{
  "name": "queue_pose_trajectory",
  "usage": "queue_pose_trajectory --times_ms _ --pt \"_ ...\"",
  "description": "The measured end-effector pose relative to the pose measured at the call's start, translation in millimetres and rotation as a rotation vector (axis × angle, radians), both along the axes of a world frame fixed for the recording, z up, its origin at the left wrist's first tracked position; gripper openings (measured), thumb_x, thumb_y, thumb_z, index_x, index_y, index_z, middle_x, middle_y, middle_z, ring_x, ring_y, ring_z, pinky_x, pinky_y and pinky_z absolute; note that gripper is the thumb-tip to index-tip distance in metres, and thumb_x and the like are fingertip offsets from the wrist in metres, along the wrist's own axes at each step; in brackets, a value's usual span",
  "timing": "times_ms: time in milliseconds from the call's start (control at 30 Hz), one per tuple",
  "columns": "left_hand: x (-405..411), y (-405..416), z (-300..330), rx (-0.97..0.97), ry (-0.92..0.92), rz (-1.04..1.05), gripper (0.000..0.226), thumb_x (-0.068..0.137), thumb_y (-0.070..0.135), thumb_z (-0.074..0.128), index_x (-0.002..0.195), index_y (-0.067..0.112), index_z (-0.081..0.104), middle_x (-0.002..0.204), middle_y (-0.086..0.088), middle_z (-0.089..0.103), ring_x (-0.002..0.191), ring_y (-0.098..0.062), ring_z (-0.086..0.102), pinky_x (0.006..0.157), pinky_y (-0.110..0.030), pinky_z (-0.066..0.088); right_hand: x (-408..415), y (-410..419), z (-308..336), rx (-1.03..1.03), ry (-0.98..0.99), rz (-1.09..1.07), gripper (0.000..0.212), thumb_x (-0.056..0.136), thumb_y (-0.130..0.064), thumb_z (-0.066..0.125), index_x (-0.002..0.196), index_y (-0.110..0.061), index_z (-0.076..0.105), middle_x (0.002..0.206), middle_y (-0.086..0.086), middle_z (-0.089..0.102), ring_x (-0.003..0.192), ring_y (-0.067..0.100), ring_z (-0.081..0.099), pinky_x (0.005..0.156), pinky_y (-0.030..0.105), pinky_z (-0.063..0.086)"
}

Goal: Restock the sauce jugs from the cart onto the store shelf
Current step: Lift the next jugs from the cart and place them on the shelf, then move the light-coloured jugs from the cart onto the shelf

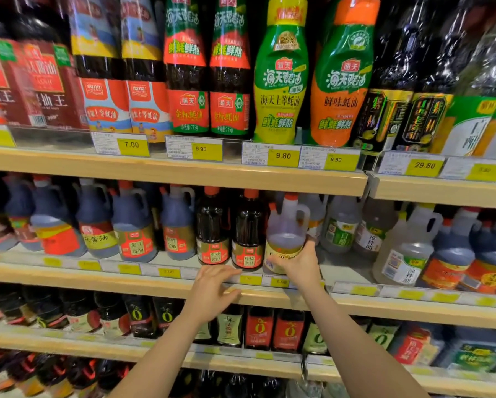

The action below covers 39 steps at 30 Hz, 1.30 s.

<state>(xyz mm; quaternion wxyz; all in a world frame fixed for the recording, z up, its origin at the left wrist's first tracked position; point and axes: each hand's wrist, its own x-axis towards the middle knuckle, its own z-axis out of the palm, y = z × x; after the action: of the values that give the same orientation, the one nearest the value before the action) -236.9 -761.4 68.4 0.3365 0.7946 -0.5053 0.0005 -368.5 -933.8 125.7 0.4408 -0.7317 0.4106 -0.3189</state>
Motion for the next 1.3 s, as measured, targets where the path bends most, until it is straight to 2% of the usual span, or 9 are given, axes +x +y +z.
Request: queue_pose_trajectory --times_ms 200,433,533,667,767,867,967,1100,1300 --pt "-9 11 27 0.052 0.107 -0.002 0.047 0.080 0.037 0.066 0.125 0.029 0.054 0.133 0.010 0.050 0.126 -0.008 0.041 0.106 -0.024 0.029 -12 2 18 0.135 0.059 0.094 0.102 0.038 -0.037 0.093 0.117 -0.010 0.035 0.121 0.008 0.051 0.113 0.024 0.054 0.094 0.044 0.050" --pt "-43 87 87 0.073 0.255 0.099 0.038 0.083 0.035 0.064 0.118 0.023 0.055 0.110 0.009 0.055 0.103 -0.009 0.055 0.090 -0.031 0.049 -78 59 63 -0.095 0.288 0.228 0.046 0.081 -0.032 0.070 0.118 -0.011 0.053 0.111 0.003 0.049 0.106 0.020 0.051 0.081 0.028 0.039" --pt "-63 132 99 0.074 0.272 0.158 0.027 0.083 0.034 0.065 0.106 0.025 0.055 0.096 0.014 0.054 0.089 -0.005 0.054 0.076 -0.019 0.046 -76 94 73 -0.064 0.274 0.466 0.035 0.083 -0.019 0.068 0.115 -0.010 0.056 0.105 0.001 0.053 0.100 0.019 0.054 0.080 0.028 0.043" --pt "-83 211 89 0.100 0.324 0.263 0.020 0.083 0.039 0.062 0.098 0.033 0.051 0.091 0.018 0.052 0.086 -0.001 0.053 0.074 -0.020 0.044 -58 160 70 0.032 0.335 0.708 0.024 0.084 -0.014 0.066 0.106 -0.016 0.058 0.104 0.002 0.056 0.080 0.010 0.055 0.069 0.017 0.045" --pt "-95 275 78 0.079 0.359 0.396 0.013 0.084 0.035 0.060 0.095 0.030 0.054 0.085 0.010 0.058 0.080 -0.008 0.056 0.072 -0.028 0.048 -40 215 58 0.049 0.409 0.871 0.022 0.085 -0.018 0.065 0.106 -0.016 0.064 0.102 0.000 0.061 0.090 0.012 0.057 0.075 0.015 0.043" --pt "-106 337 68 0.079 0.373 0.480 0.008 0.087 0.027 0.058 0.092 0.021 0.057 0.085 -0.001 0.060 0.078 -0.009 0.055 0.070 -0.020 0.043 -26 276 49 0.051 0.453 1.010 0.023 0.086 -0.018 0.064 0.109 -0.012 0.064 0.099 0.002 0.063 0.087 0.010 0.058 0.064 0.005 0.043" --pt "-101 404 61 0.065 0.383 0.558 0.010 0.088 0.023 0.058 0.086 0.032 0.053 0.082 0.004 0.058 0.075 -0.001 0.052 0.067 -0.011 0.039 -7 340 38 0.079 0.461 1.083 0.017 0.087 -0.016 0.063 0.104 -0.013 0.064 0.094 0.009 0.066 0.071 0.010 0.057 0.059 0.010 0.042" --pt "-78 500 58 0.050 0.383 0.675 0.014 0.086 0.025 0.059 0.083 0.036 0.050 0.075 0.012 0.051 0.064 0.002 0.052 0.061 -0.018 0.040 34 432 26 0.109 0.451 1.139 0.008 0.086 -0.016 0.062 0.092 -0.021 0.063 0.075 -0.001 0.061 0.053 -0.001 0.054 0.052 0.010 0.037" --pt "-34 648 67 0.035 0.362 0.795 0.020 0.078 0.036 0.055 0.088 0.021 0.061 0.081 0.003 0.063 0.078 -0.019 0.061 0.074 -0.035 0.049 98 574 27 0.054 0.415 1.218 0.024 0.085 -0.009 0.063 0.108 -0.004 0.064 0.101 0.016 0.065 0.085 0.013 0.053 0.062 0.003 0.039"
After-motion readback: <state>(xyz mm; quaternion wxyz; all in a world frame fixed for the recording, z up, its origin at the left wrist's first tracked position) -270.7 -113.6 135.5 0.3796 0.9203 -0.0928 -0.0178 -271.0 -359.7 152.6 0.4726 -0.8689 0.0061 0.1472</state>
